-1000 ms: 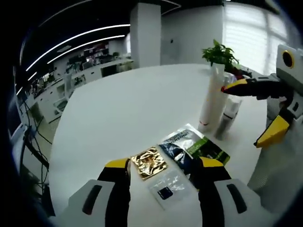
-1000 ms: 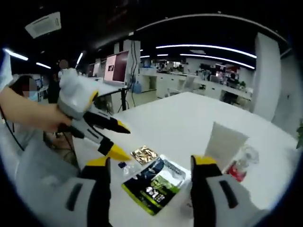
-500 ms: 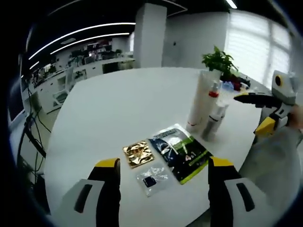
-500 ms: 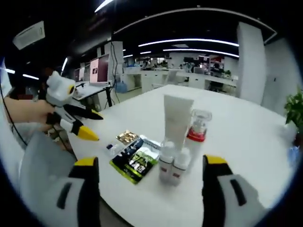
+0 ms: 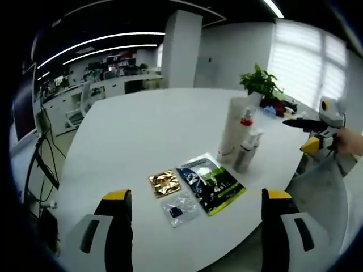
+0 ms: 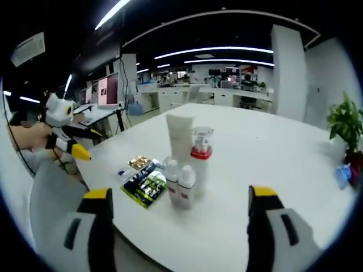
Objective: Arrange the skincare products in the storage area until every visible bottle or jar stands upright without overlapping.
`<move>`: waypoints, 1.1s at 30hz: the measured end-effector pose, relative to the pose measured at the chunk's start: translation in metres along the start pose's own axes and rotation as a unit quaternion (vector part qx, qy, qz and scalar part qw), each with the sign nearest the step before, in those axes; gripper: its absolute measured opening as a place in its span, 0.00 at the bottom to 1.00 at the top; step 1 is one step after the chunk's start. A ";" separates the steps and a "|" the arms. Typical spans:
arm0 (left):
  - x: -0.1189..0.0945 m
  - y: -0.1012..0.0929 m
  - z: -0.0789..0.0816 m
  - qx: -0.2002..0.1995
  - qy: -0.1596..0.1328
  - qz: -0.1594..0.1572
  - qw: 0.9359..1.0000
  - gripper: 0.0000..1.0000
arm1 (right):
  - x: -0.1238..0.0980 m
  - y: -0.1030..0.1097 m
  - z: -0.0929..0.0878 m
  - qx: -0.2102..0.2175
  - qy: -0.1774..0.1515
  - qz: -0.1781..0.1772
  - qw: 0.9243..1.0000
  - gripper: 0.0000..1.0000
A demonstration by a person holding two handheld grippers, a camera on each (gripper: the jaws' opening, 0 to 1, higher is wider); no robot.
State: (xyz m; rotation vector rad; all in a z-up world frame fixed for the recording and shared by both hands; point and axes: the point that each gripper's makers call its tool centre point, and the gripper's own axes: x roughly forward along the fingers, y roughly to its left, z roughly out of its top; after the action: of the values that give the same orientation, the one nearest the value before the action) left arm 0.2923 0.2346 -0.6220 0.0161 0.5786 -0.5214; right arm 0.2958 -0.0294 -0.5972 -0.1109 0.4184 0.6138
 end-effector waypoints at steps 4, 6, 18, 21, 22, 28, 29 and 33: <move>-0.005 0.003 0.002 -0.003 -0.005 0.006 1.000 0.96 | -0.007 -0.001 0.005 -0.001 -0.019 0.003 1.000 0.99; -0.007 0.004 0.002 -0.003 -0.006 0.008 1.000 0.97 | -0.009 -0.001 0.003 -0.001 -0.018 0.005 1.000 0.99; -0.011 0.006 -0.003 -0.005 -0.004 0.015 1.000 0.97 | -0.012 -0.001 -0.008 0.012 -0.007 0.002 1.000 0.99; -0.011 0.006 -0.005 -0.005 0.000 0.016 1.000 0.97 | -0.011 -0.003 -0.008 0.013 -0.008 0.000 1.000 0.99; -0.011 0.006 -0.005 -0.005 0.001 0.016 1.000 0.97 | -0.011 -0.004 -0.007 0.014 -0.008 0.000 1.000 0.99; -0.009 0.007 -0.004 -0.005 0.001 0.015 1.000 0.97 | -0.009 -0.002 -0.008 0.016 -0.008 0.002 1.000 0.99; -0.009 0.006 -0.004 -0.003 0.002 0.015 1.000 0.97 | -0.009 -0.002 -0.008 0.016 -0.008 0.002 1.000 0.99; -0.008 0.006 -0.005 -0.003 0.004 0.014 1.000 0.97 | -0.008 0.000 -0.010 0.018 -0.004 0.004 1.000 0.99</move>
State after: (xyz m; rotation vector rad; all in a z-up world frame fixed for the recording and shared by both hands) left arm 0.2873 0.2443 -0.6227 0.0201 0.5873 -0.4925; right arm 0.2866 -0.0363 -0.6034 -0.0731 0.4224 0.6139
